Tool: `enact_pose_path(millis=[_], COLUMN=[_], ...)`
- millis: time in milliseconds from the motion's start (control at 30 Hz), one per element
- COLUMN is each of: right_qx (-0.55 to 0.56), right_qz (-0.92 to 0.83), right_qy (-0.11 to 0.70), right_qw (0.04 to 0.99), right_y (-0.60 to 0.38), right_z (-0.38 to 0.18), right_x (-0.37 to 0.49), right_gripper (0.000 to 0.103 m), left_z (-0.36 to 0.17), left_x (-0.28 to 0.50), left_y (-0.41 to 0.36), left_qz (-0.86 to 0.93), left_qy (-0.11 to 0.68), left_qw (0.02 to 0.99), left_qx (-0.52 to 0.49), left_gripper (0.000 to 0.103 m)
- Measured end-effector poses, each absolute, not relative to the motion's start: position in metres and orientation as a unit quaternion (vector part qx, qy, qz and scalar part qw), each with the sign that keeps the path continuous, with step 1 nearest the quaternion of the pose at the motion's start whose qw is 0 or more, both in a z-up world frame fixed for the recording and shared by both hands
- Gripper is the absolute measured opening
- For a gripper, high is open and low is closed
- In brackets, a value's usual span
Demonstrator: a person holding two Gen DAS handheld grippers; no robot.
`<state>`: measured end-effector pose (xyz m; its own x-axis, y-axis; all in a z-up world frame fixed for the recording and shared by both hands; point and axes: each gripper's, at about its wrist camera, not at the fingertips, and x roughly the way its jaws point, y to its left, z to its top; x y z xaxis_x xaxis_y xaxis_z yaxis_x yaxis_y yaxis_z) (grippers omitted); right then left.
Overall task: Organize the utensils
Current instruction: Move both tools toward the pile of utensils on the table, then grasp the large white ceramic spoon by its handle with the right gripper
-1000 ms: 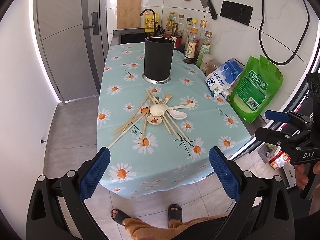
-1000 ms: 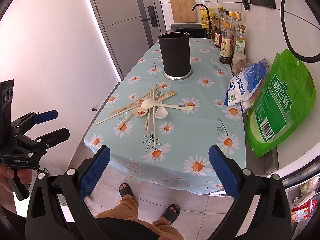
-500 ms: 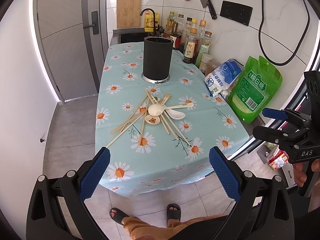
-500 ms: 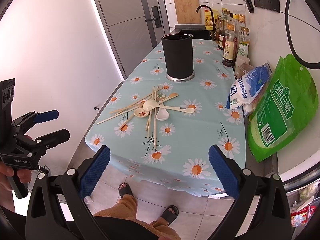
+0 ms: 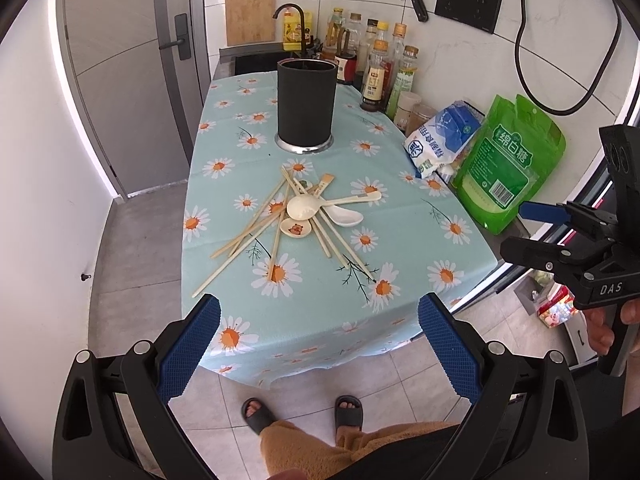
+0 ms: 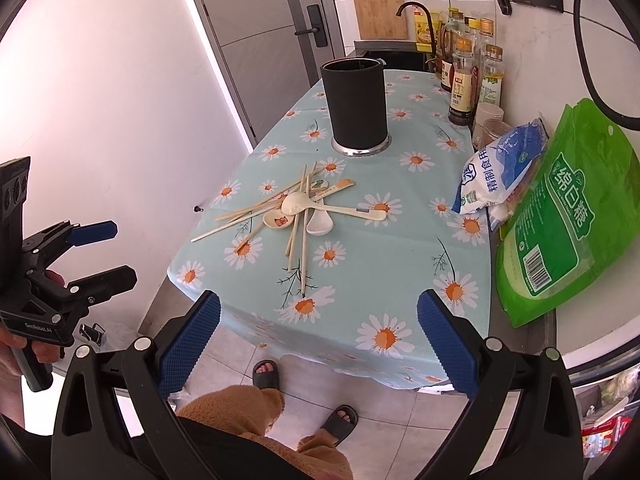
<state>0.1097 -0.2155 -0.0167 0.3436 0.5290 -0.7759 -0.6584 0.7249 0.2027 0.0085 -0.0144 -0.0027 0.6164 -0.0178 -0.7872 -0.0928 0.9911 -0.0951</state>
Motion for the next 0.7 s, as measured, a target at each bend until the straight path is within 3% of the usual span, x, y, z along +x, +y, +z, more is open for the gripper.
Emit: enact_pose_path(millis=[500,700], right_qx=[-0.145,-0.181], right_qz=[0.401,0.418], right_qy=[0.425,0.433], right_qw=[0.799,0.778], right_y=[-0.170,-0.138], right_z=[-0.026,-0.049], right_x=[0.160,0.197], right_gripper=[0.096,0.088], left_z=[-0.022,-0.038], left_x=[0.056,0.084], left_y=[0.018,0.041], left_qz=[0.000,-0.006], left_qy=[0.467,0.477], left_qw=[0.883,0.878], left_qx=[-0.032,-0.031], left_gripper=[0.096,0.096])
